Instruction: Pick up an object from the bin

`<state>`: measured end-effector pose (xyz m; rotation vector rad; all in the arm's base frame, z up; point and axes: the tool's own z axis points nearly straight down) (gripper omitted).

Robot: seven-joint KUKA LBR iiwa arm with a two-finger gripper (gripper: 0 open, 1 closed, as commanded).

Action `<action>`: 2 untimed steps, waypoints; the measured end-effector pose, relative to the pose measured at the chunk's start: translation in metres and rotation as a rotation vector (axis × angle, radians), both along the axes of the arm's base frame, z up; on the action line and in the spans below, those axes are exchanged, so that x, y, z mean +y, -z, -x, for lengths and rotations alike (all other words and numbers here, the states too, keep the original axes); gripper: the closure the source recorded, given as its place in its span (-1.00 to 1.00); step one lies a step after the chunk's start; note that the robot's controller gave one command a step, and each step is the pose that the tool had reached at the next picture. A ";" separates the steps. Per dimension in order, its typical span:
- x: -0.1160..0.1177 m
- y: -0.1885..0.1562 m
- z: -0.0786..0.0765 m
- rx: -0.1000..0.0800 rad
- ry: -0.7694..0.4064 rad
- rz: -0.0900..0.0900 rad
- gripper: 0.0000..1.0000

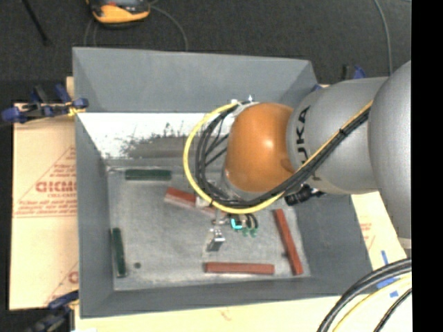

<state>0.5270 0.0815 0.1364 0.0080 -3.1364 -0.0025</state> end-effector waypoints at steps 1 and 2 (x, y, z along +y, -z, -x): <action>0.000 -0.004 -0.002 -0.007 0.002 -0.001 -1.00; -0.019 0.053 0.051 -0.004 0.178 0.000 1.00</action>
Offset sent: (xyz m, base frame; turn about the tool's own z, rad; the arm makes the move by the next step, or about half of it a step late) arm -0.0513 -0.0189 -0.0528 0.1799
